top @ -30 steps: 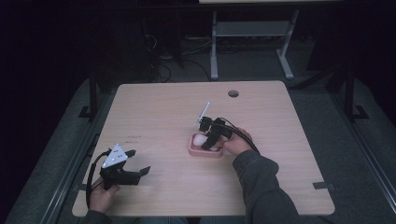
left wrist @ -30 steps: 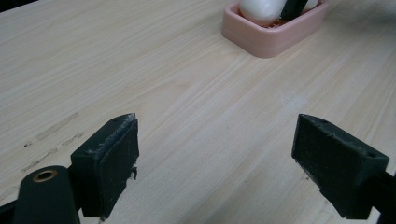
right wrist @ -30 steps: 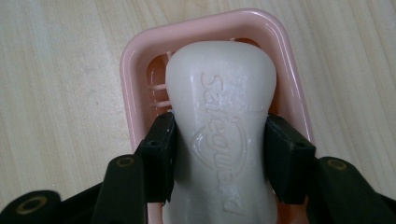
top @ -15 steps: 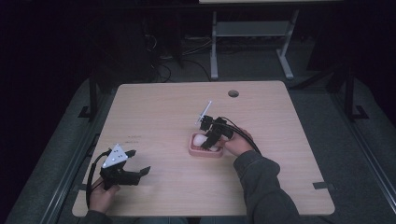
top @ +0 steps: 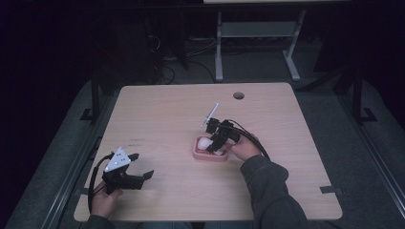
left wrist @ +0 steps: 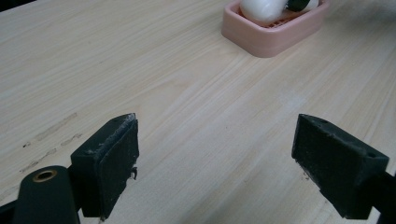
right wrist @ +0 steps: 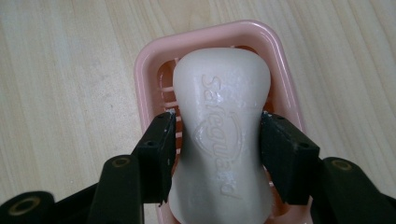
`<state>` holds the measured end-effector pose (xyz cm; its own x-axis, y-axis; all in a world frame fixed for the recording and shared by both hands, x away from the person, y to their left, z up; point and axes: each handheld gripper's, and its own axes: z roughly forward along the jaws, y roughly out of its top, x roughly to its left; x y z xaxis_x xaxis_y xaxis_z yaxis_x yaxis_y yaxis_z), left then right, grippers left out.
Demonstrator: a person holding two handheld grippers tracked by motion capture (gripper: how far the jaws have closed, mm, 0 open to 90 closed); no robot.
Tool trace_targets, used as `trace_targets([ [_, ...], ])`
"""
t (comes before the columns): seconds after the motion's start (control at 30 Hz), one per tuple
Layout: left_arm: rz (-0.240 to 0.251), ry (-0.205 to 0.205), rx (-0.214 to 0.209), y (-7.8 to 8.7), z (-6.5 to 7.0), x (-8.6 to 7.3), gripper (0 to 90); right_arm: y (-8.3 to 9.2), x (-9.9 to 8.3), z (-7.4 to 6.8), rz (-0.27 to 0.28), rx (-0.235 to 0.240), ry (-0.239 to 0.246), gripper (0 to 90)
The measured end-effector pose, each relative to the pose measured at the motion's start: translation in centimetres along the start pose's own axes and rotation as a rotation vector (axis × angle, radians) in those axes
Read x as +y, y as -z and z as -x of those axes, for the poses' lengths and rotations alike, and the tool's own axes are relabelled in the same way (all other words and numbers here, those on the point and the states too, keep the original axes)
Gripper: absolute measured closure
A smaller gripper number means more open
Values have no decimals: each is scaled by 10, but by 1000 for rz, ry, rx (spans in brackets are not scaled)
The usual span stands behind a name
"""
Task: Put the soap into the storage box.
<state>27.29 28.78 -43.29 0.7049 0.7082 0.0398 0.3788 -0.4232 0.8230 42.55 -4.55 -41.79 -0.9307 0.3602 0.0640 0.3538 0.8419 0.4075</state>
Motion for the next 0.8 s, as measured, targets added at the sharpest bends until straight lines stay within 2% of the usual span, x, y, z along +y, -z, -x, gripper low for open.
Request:
trace_targets([
  [0.13,-1,-1,0,-1,0,0,145,1,-2,-3,2,-17,18,473],
  [0.23,-3,-4,2,-1,1,0,145,2,-6,-1,17,-1,-2,479],
  [0.8,-9,-11,-3,-1,1,0,145,6,-12,-3,15,-10,1,484],
])
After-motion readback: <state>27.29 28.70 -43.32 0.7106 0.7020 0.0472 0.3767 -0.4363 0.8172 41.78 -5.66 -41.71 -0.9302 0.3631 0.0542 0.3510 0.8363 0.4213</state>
